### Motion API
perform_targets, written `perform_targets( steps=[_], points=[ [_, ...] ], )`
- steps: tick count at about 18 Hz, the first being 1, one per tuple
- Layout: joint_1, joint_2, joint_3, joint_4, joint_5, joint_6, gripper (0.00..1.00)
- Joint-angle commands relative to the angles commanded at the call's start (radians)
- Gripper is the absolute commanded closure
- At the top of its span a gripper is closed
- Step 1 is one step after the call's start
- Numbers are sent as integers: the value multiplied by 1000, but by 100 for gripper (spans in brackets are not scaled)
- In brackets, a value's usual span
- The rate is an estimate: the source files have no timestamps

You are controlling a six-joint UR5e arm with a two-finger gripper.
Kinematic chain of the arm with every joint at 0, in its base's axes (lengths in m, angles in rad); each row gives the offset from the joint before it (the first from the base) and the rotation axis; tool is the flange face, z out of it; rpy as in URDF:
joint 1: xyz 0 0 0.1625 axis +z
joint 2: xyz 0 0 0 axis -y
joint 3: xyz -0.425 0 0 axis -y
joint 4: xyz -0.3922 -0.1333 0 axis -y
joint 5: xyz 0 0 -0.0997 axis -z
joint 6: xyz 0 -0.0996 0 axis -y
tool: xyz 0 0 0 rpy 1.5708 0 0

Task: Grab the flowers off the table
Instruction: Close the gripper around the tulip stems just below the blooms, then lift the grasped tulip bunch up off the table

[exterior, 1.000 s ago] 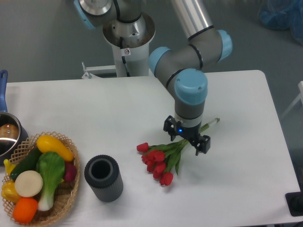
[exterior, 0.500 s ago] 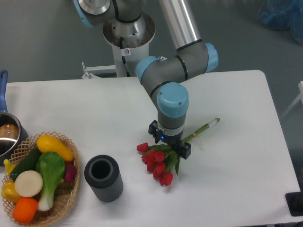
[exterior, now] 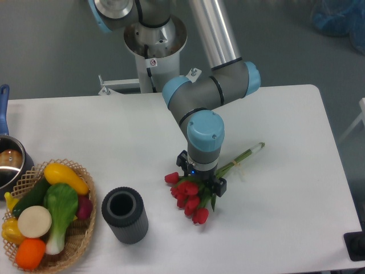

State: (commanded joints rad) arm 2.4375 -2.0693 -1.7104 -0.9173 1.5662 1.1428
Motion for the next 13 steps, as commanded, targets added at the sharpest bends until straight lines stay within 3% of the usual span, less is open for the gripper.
perform_targets(
  steps=[1,3,7,10,13],
  points=[
    [-3,-2,0,0,0,3,3],
    [-5,-2,-2,2,0,-1,31],
    [-5,6,3,5,-2,-3,64],
    [-5,17,5,8,-3,-6,98],
    [-2,38,3,8,-2,-14,100]
  ],
)
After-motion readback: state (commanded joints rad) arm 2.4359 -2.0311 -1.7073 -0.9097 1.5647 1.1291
